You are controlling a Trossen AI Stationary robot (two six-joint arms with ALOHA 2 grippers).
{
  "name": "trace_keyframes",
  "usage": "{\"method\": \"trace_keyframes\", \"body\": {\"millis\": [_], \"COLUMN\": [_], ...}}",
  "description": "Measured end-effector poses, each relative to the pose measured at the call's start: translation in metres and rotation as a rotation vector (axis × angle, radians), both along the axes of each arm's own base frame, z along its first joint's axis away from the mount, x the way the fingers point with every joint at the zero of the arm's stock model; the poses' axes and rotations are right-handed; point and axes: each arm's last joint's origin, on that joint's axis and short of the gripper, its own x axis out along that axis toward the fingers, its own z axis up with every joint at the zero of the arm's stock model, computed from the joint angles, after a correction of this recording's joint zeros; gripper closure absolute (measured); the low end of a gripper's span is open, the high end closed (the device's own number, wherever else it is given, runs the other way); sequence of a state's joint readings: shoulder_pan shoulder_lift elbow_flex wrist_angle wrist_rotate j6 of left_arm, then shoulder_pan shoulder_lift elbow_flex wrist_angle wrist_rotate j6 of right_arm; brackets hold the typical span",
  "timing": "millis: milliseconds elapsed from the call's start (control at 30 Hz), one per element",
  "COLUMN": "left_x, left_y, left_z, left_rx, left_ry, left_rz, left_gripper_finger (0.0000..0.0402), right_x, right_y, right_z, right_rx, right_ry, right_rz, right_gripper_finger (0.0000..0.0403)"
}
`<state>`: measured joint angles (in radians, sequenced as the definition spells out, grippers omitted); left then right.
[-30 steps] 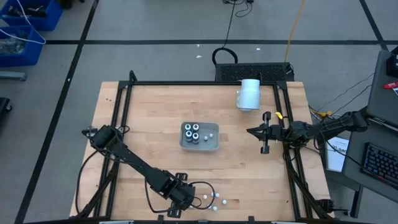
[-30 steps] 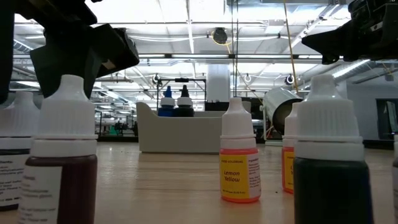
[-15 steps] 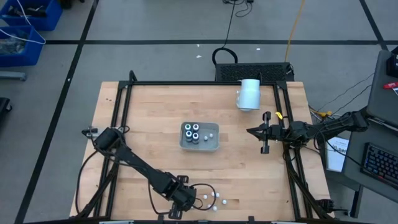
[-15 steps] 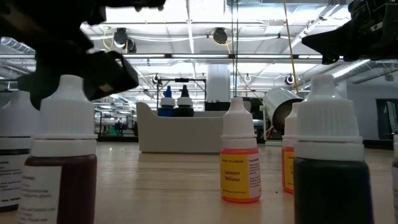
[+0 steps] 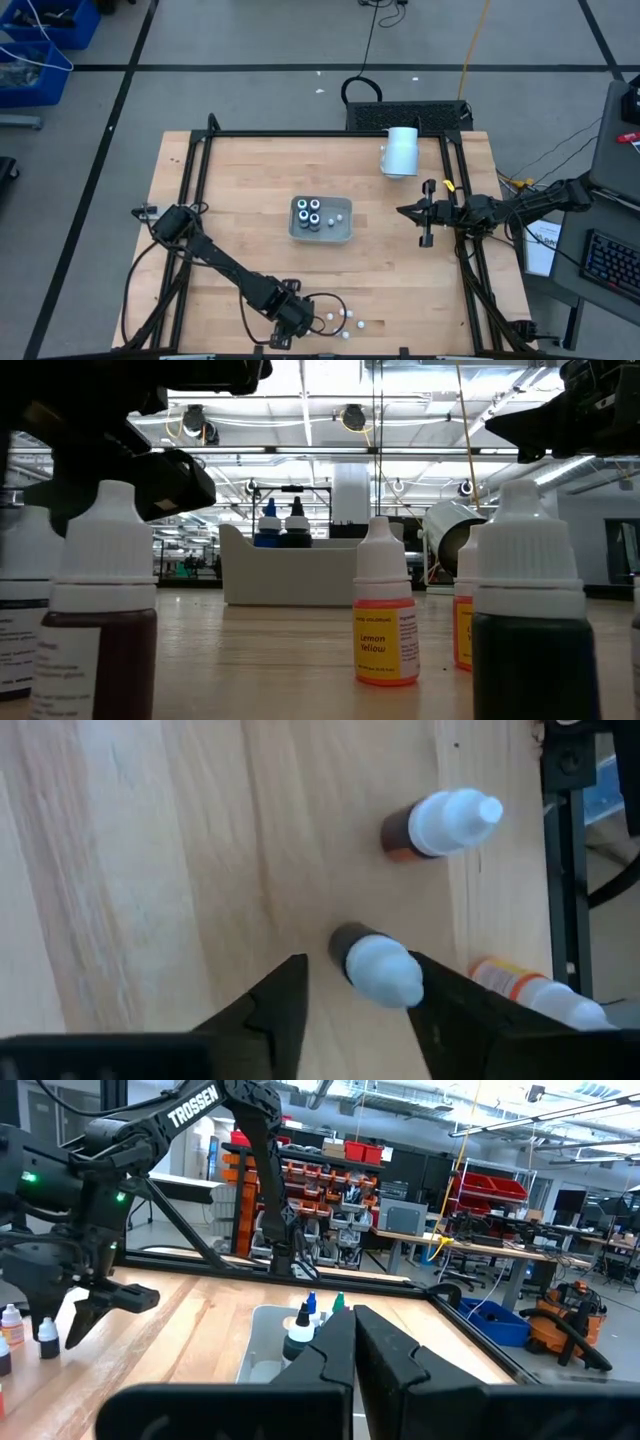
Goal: Pick & Place food coloring
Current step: Put the small black food coloring bottle into the gray bin
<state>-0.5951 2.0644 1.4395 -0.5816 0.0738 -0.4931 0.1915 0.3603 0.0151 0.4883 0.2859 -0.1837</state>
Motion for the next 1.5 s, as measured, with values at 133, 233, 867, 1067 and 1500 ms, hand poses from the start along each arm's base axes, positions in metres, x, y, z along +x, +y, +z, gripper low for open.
{"method": "trace_keyframes", "body": {"millis": [133,233,867,1067,1500], "left_x": [0.002,0.003,-0.001,-0.006,-0.013], "left_y": [0.003,0.004,-0.002,-0.009,-0.017], "left_z": [0.000,0.000,0.001,0.001,0.000], "left_rx": [-0.006,-0.007,-0.024,-0.023,0.060], "left_ry": [0.003,-0.002,0.013,0.013,-0.034], "left_rz": [0.011,-0.001,0.000,-0.014,-0.023], "left_gripper_finger": [0.0304,0.0336,0.0331,0.0329,0.0254], "right_x": [0.000,0.000,0.000,0.000,0.000], "right_y": [0.000,0.000,0.000,0.000,0.000], "right_z": [0.000,0.000,0.000,0.000,0.000], "right_rx": [0.000,0.000,0.000,0.000,0.015], "right_ry": [0.000,0.000,0.000,0.000,-0.001], "right_rz": [0.000,0.000,0.000,0.000,0.002], "right_gripper_finger": [0.0403,0.0403,0.0403,0.0403,0.0403]}}
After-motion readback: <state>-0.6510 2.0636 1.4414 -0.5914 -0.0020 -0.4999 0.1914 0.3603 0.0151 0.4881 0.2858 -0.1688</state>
